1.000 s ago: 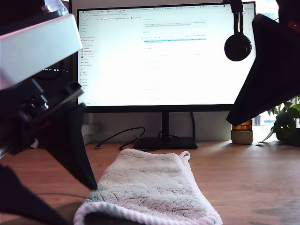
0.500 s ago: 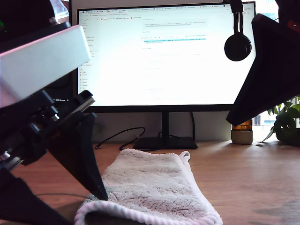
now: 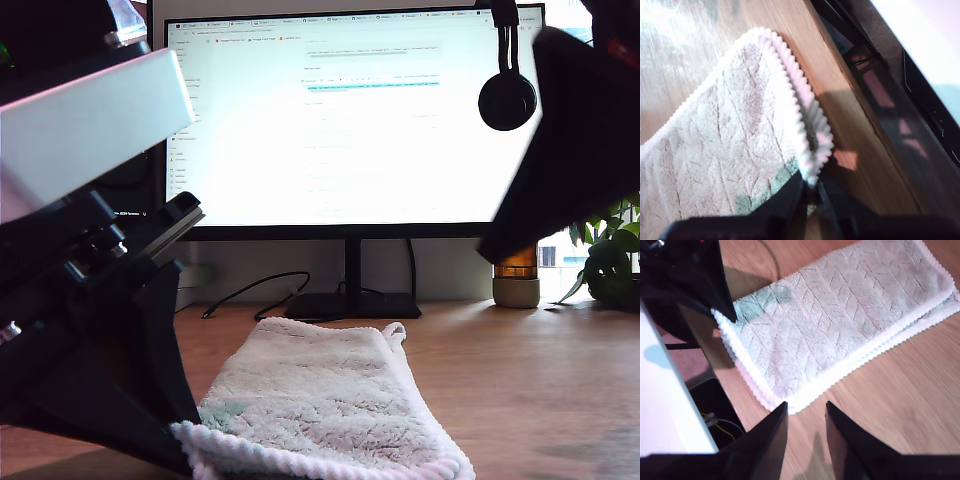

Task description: Fold the tea towel to a neat square and place it to the right

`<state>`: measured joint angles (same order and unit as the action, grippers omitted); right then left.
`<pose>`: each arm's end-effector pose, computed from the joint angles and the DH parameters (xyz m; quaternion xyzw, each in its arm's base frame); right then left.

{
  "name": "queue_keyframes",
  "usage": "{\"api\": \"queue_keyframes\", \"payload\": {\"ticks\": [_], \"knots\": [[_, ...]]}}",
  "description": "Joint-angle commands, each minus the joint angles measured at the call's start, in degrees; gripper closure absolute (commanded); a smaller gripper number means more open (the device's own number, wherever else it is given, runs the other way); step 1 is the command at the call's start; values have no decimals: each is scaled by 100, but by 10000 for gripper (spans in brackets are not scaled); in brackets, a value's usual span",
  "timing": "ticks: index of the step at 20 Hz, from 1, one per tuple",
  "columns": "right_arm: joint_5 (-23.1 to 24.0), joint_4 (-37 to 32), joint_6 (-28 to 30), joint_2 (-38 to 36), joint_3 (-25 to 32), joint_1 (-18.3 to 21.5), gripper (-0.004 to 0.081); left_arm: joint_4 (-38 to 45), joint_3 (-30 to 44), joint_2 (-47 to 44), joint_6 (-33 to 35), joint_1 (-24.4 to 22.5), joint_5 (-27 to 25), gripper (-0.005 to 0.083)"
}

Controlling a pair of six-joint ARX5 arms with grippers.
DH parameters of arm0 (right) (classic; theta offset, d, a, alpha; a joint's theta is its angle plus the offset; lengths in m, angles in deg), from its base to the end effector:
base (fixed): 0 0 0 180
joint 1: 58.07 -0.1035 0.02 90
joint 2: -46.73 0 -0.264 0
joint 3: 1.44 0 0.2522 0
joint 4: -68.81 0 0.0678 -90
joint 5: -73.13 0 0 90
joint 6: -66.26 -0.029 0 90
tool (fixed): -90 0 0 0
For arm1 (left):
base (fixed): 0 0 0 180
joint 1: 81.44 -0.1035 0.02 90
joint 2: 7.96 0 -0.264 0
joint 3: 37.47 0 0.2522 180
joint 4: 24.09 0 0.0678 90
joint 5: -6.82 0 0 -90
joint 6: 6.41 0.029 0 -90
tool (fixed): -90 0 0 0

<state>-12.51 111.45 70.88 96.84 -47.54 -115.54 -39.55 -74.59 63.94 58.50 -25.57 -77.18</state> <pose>0.0926 0.1410 0.2181 -0.2364 0.3229 0.4239 0.8125 0.1136 -0.1730 0.1363 0.5678 0.0750 -0.5993 0.5593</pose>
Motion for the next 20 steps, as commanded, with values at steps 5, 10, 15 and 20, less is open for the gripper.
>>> {"api": "queue_keyframes", "payload": {"ticks": [5,10,15,20], "knots": [[-704,-275,256,280,42,-208,434,-470,-332,31,-35,15,57,798],[-977,-638,918,656,39,-592,397,-1202,-944,31,-393,15,420,798],[-673,-955,1029,1176,39,-599,333,-1906,-1506,33,-732,9,737,798],[-391,-1961,863,1646,37,-599,323,-2103,-1799,33,-807,-31,881,798]]}}
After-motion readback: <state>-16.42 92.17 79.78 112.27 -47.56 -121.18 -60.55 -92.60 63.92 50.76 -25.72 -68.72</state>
